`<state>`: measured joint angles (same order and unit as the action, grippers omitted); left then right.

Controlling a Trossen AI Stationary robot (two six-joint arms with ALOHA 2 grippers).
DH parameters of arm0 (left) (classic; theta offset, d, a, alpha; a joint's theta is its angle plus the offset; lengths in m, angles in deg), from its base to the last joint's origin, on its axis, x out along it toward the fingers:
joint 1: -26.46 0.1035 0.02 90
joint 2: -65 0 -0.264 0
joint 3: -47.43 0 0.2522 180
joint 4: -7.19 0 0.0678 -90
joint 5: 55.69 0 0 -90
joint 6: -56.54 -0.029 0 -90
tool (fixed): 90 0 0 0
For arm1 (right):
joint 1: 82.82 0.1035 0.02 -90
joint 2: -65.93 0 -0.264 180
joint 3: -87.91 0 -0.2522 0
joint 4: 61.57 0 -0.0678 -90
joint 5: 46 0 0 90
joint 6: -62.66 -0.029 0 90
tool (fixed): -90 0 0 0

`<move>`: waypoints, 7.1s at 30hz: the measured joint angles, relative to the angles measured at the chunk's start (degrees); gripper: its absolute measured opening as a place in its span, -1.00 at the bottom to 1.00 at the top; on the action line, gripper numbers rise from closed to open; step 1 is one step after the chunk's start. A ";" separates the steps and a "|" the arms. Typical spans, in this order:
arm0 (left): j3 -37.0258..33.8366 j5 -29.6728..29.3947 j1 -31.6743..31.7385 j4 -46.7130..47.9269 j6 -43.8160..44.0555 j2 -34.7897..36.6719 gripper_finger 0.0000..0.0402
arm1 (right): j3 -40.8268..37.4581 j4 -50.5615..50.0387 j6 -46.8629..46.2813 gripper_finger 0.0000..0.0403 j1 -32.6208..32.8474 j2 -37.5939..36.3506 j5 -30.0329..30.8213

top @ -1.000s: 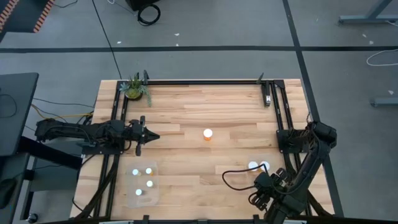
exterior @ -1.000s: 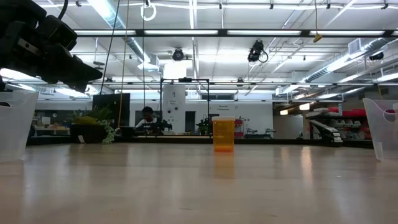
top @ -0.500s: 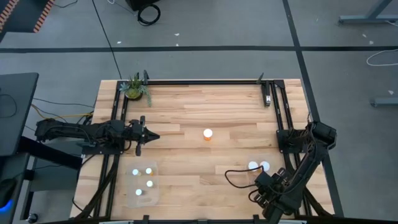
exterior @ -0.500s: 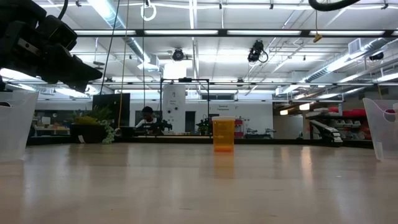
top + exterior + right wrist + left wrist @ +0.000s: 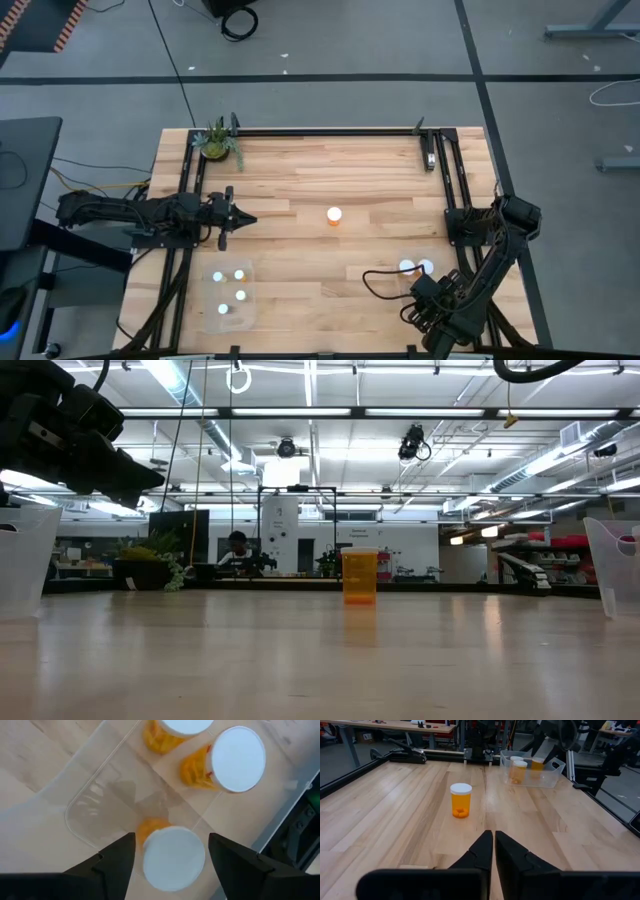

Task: Pick and place medicine bottles into bin by pill shape (circle, oval)
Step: Put the big orange pill bottle into the right transparent bin

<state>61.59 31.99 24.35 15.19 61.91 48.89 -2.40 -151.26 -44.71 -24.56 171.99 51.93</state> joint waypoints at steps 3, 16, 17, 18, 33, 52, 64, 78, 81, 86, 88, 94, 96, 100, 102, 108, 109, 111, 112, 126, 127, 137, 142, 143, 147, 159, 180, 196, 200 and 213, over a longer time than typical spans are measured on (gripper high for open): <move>-0.02 -0.02 0.00 0.00 0.00 -0.01 -0.85 | -0.01 0.03 -0.26 0.31 0.00 0.00 0.11; -0.02 -0.02 0.00 0.00 0.00 -0.01 -0.87 | 0.05 -0.65 4.21 0.31 -4.14 0.00 1.03; -0.01 -0.01 0.00 0.00 0.00 -0.01 -0.87 | 0.21 -0.71 5.19 0.31 -4.89 0.00 1.03; 0.00 0.00 0.00 0.00 -0.02 0.00 -0.87 | 0.45 -0.65 6.34 0.31 -5.62 0.00 1.03; 0.01 -0.02 0.00 0.01 0.00 0.00 -0.86 | 5.48 6.89 26.90 0.31 -19.07 -0.02 4.85; -0.01 -0.02 0.00 0.00 -0.01 0.00 -0.87 | 5.13 24.16 55.18 0.32 -32.37 -0.02 19.10; -0.01 0.00 0.00 0.00 0.00 -0.02 -0.84 | 5.11 33.21 69.66 0.66 -43.40 -0.02 20.74; -0.01 0.00 0.00 0.00 0.00 0.00 -0.88 | 5.09 35.16 71.40 0.74 -54.13 -0.02 14.73; -0.01 -0.01 0.00 0.00 0.00 0.01 -0.86 | 5.09 35.22 71.43 0.74 -55.32 -0.02 11.94; 0.00 -0.02 0.00 0.00 0.00 0.00 -0.82 | 5.09 35.20 72.09 0.74 -56.79 -0.02 10.71; -0.02 -0.01 0.00 0.01 0.00 0.01 -0.82 | 5.09 35.20 72.28 0.74 -57.02 -0.02 10.69; -0.02 -0.02 0.00 0.00 0.00 0.01 -0.86 | 2.26 36.54 74.32 0.74 -57.02 0.42 10.39; -0.01 -0.02 0.00 0.01 0.00 0.00 -0.87 | 0.42 38.97 74.42 0.74 -57.02 0.42 9.96; -0.01 -0.02 0.00 0.00 0.00 0.01 -0.86 | -1.49 41.47 74.36 0.74 -57.02 0.44 7.48; -0.01 0.00 0.00 0.02 0.00 -0.01 -0.84 | -2.70 43.03 74.11 0.74 -57.02 0.44 7.09; 0.00 0.00 0.00 0.02 -0.02 0.00 -0.83 | -4.88 44.90 74.70 0.73 -57.11 0.44 6.97; -0.01 -0.01 0.00 0.02 0.00 0.01 -0.83 | -5.11 44.88 74.83 0.72 -57.12 0.46 6.97; 0.01 0.00 0.00 0.01 -0.01 0.00 -0.85 | -5.12 45.47 75.24 0.68 -57.27 0.45 6.99; 0.00 0.00 0.00 0.01 0.00 0.00 -0.86 | -5.10 45.58 75.42 0.66 -57.40 0.44 6.99; -0.01 -0.02 0.00 0.02 0.00 0.00 -0.83 | -5.10 46.32 77.68 0.17 -57.40 0.46 6.99; 0.00 -0.01 0.00 0.02 0.00 0.00 -0.83 | -5.10 46.25 77.71 0.14 -57.37 0.46 6.99; -0.01 -0.02 0.00 0.02 0.00 -0.01 -0.86 | -3.23 37.91 78.27 0.19 -53.53 -0.52 6.97; 0.01 0.00 0.00 -0.01 0.00 -0.01 -0.82 | -0.43 32.98 75.57 0.13 -49.64 -0.55 5.55; -0.02 -0.02 0.00 -0.13 0.00 0.01 -0.82 | -0.30 32.93 74.92 0.12 -48.80 -0.55 4.63; -0.01 -0.02 0.00 -0.02 0.00 0.01 -0.85 | -0.24 31.83 72.52 0.13 -45.26 -0.55 0.97; 0.00 -0.01 0.00 0.00 0.00 -0.02 -0.83 | -0.20 27.68 61.42 0.14 -34.22 -0.85 -6.00; -0.02 0.00 0.00 -0.02 0.00 0.01 -0.82 | -0.16 22.50 36.04 0.15 -19.80 -14.67 3.41; -0.02 0.00 0.00 0.00 -0.01 0.00 -0.83 | -0.31 6.41 10.15 0.15 -5.46 -18.41 11.00; -0.02 -0.01 0.00 0.00 0.00 0.01 -0.83 | -0.33 4.26 7.35 0.15 -4.00 -17.40 11.78; -0.01 -0.01 0.00 0.00 -0.01 -0.02 -0.84 | -0.38 4.98 7.45 0.15 -3.67 -11.46 11.63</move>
<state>61.58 31.98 24.35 15.19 61.90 48.88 -2.78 -146.28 -37.26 -28.23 160.52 63.55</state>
